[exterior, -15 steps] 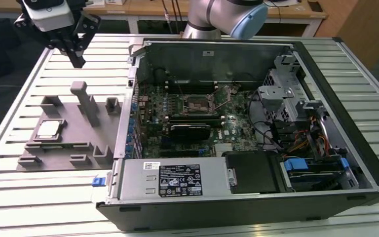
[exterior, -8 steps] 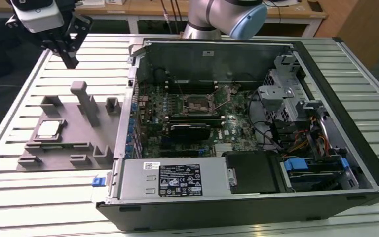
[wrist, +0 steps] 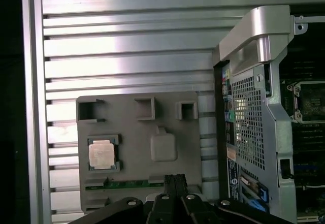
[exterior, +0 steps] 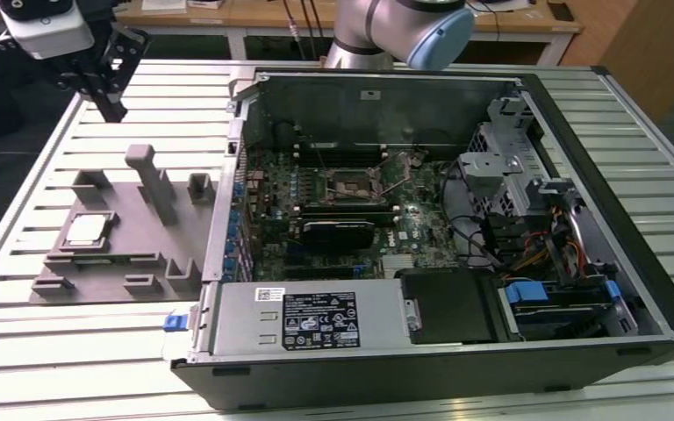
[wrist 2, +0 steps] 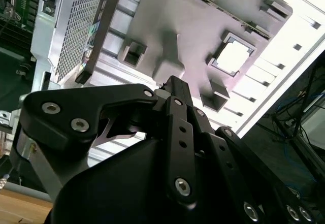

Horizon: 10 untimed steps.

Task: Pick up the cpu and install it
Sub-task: 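Reach for the cpu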

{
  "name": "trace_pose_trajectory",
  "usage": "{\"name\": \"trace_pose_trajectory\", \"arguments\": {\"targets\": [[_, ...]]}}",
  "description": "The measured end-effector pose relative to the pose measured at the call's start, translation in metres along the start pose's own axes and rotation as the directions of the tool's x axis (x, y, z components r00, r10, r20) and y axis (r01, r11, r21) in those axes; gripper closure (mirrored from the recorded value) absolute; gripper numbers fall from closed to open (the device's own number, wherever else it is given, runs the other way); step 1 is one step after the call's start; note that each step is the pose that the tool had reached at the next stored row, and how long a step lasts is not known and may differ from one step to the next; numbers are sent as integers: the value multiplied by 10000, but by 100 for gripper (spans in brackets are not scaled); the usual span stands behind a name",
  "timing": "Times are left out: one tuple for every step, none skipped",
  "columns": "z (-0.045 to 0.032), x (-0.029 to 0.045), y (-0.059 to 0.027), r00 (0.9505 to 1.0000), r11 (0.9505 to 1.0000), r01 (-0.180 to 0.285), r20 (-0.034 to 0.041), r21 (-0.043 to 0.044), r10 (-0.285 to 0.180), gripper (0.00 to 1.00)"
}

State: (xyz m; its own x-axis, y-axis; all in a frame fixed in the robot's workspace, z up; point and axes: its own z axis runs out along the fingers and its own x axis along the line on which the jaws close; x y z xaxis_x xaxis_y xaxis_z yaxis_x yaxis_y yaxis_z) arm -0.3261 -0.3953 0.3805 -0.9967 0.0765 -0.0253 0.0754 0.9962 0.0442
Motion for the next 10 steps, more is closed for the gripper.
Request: {"name": "trace_pose_trajectory", "arguments": {"targets": [[2,20,0,10000,10000,-1,1,0,1,89],[4,38,0,10000,10000,-1,1,0,1,89],[6,57,0,10000,10000,-1,1,0,1,89],[8,75,0,10000,10000,-1,1,0,1,89],[9,93,0,10000,10000,-2,1,0,2,89],[11,112,0,10000,10000,-1,1,-1,1,89],[14,130,0,10000,10000,-1,2,-1,1,89],[15,148,0,10000,10000,-1,1,-1,1,89],[16,166,0,10000,10000,-1,0,0,1,89],[18,185,0,10000,10000,-2,0,0,2,89]]}}
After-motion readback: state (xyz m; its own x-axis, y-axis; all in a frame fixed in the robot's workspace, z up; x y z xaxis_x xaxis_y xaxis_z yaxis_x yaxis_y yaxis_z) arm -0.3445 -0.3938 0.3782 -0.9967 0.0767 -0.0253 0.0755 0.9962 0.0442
